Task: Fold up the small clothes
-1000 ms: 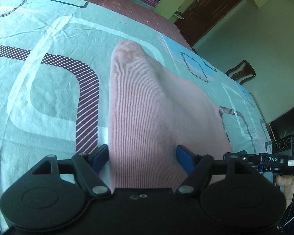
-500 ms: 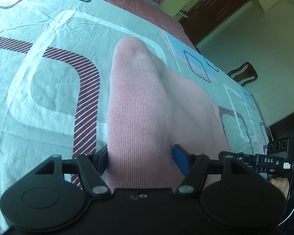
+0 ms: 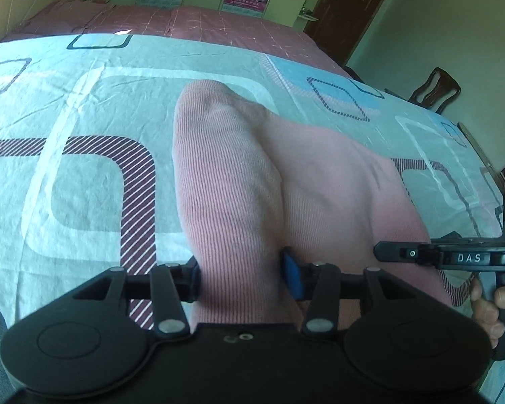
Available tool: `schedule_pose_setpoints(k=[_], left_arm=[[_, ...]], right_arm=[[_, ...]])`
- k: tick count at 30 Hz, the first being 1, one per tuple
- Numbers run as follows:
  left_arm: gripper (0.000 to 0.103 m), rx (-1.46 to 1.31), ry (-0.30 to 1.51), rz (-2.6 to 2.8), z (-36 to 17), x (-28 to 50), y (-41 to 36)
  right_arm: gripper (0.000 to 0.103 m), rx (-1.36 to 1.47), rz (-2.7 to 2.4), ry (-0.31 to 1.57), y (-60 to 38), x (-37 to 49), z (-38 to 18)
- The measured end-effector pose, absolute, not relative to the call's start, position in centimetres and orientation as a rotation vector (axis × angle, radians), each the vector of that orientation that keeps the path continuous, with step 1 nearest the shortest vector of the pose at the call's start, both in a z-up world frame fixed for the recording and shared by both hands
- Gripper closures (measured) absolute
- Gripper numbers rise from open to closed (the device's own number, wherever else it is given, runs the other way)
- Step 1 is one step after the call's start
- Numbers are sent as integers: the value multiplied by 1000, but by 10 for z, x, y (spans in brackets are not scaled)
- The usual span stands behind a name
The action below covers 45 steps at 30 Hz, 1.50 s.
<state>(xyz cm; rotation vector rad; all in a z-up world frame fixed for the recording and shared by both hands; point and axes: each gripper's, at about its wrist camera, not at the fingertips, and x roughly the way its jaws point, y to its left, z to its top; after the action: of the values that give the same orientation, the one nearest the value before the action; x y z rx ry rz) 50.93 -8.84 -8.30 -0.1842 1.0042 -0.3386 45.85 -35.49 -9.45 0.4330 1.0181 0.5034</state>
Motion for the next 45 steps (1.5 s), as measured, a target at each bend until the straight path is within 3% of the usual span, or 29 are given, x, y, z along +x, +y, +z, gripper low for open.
schedule_pose_setpoints(k=[3, 7, 10, 18, 32, 35, 37, 41, 44, 45], left_arm=[[53, -237, 1000, -354, -91, 512, -81], [69, -175, 942, -382, -86, 505, -85], [73, -168, 915, -414, -78, 499, -81], [74, -161, 850, -467, -45, 486, -35], [74, -220, 853, -318, -33, 450, 160], [67, -300, 942, -310, -61, 449, 198], [44, -373, 937, -295, -83, 444, 215], [41, -362, 897, -302, -87, 442, 212], [40, -292, 848, -284, -70, 442, 209], [42, -272, 821, -270, -63, 441, 210]], right_arm=[[83, 481, 483, 1026, -358, 460, -96], [83, 436, 447, 1008, -349, 456, -87], [85, 368, 416, 976, -337, 449, -72], [85, 301, 402, 937, -287, 443, -39], [85, 259, 621, 927, -86, 469, -41], [85, 190, 613, 995, -52, 476, -66], [81, 210, 572, 1023, -46, 481, -91], [79, 249, 559, 1026, -54, 484, -92], [61, 210, 505, 1012, -62, 483, -77], [59, 198, 494, 986, -65, 482, -70]])
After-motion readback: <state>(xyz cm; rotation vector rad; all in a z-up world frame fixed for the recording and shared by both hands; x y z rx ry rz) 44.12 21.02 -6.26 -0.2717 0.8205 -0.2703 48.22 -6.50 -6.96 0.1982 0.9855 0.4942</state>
